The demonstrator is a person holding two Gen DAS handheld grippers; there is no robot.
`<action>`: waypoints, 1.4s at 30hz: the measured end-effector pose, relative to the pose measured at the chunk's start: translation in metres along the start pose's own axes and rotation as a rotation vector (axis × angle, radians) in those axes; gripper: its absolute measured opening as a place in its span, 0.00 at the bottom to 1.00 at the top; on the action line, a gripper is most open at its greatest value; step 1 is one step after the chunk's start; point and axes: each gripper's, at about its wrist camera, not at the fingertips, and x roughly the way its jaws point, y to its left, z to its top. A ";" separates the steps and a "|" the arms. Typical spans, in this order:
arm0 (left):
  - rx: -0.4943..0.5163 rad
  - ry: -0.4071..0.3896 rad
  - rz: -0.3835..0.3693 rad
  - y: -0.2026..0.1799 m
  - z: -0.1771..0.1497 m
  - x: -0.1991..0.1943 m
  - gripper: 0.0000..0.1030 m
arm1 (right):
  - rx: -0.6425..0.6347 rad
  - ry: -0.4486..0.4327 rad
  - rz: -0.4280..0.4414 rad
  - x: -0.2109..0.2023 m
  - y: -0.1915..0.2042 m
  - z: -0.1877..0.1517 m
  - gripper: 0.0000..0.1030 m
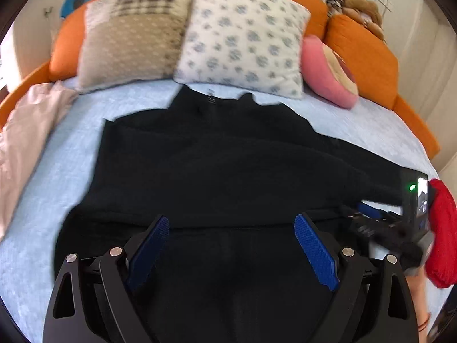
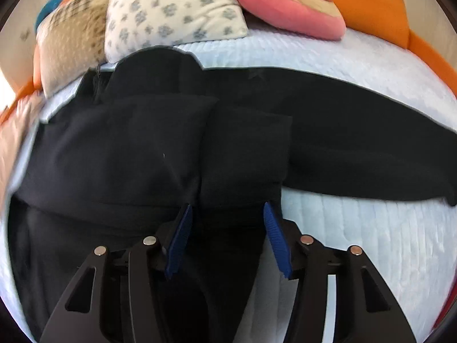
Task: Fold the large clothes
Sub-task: 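Open the left tool to release the sleeve on the jacket body, then move the right tool to the other sleeve cuff and grasp it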
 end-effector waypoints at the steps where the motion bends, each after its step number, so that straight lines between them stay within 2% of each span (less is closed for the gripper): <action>1: 0.002 0.004 -0.018 -0.013 -0.001 0.007 0.89 | -0.011 -0.014 -0.007 -0.002 0.001 -0.001 0.51; 2: 0.003 0.004 -0.030 -0.022 -0.002 0.010 0.89 | -0.005 -0.021 0.001 -0.005 0.000 -0.001 0.51; 4: 0.005 -0.003 -0.041 -0.041 -0.004 0.017 0.89 | 0.043 -0.017 0.060 -0.009 -0.015 0.000 0.58; 5: 0.008 -0.009 -0.056 -0.054 -0.005 0.021 0.89 | 0.062 -0.016 0.070 -0.014 -0.022 0.000 0.68; 8: 0.019 -0.028 -0.086 -0.083 -0.001 0.025 0.89 | 0.104 -0.058 0.049 -0.036 -0.053 0.001 0.70; 10: 0.023 -0.048 -0.098 -0.099 0.001 0.029 0.89 | 0.166 -0.074 0.038 -0.053 -0.086 -0.002 0.76; 12: 0.035 -0.065 -0.109 -0.117 0.004 0.036 0.89 | 0.240 -0.080 0.003 -0.069 -0.128 -0.003 0.83; 16: 0.029 -0.068 -0.113 -0.142 0.007 0.060 0.89 | 0.390 -0.078 -0.107 -0.083 -0.209 -0.006 0.84; 22: -0.025 0.058 -0.068 -0.150 0.000 0.110 0.89 | 0.589 -0.037 -0.277 -0.076 -0.321 -0.016 0.84; 24: -0.026 0.077 -0.053 -0.148 -0.003 0.120 0.89 | 0.612 -0.045 -0.276 -0.072 -0.338 -0.013 0.84; 29: 0.083 0.023 0.019 -0.161 -0.015 0.126 0.90 | 0.580 -0.045 -0.316 -0.052 -0.347 0.009 0.86; 33: 0.078 0.019 0.009 -0.160 -0.014 0.127 0.91 | 0.543 -0.038 -0.353 -0.034 -0.351 0.020 0.86; 35: 0.088 0.018 0.008 -0.161 -0.014 0.127 0.92 | 0.516 -0.035 -0.363 -0.028 -0.350 0.024 0.85; 36: 0.091 0.016 0.009 -0.161 -0.014 0.127 0.92 | 0.503 -0.036 -0.370 -0.027 -0.350 0.025 0.81; 37: 0.094 0.015 0.010 -0.161 -0.014 0.127 0.92 | 0.491 -0.046 -0.379 -0.026 -0.348 0.025 0.74; 38: 0.095 0.014 0.009 -0.162 -0.014 0.127 0.93 | 0.490 -0.051 -0.383 -0.025 -0.348 0.024 0.60; 39: 0.095 0.013 0.007 -0.161 -0.014 0.127 0.93 | 0.499 -0.054 -0.376 -0.025 -0.349 0.022 0.52; 42: 0.098 0.012 0.007 -0.161 -0.014 0.128 0.94 | 0.527 -0.078 -0.355 -0.026 -0.354 0.020 0.37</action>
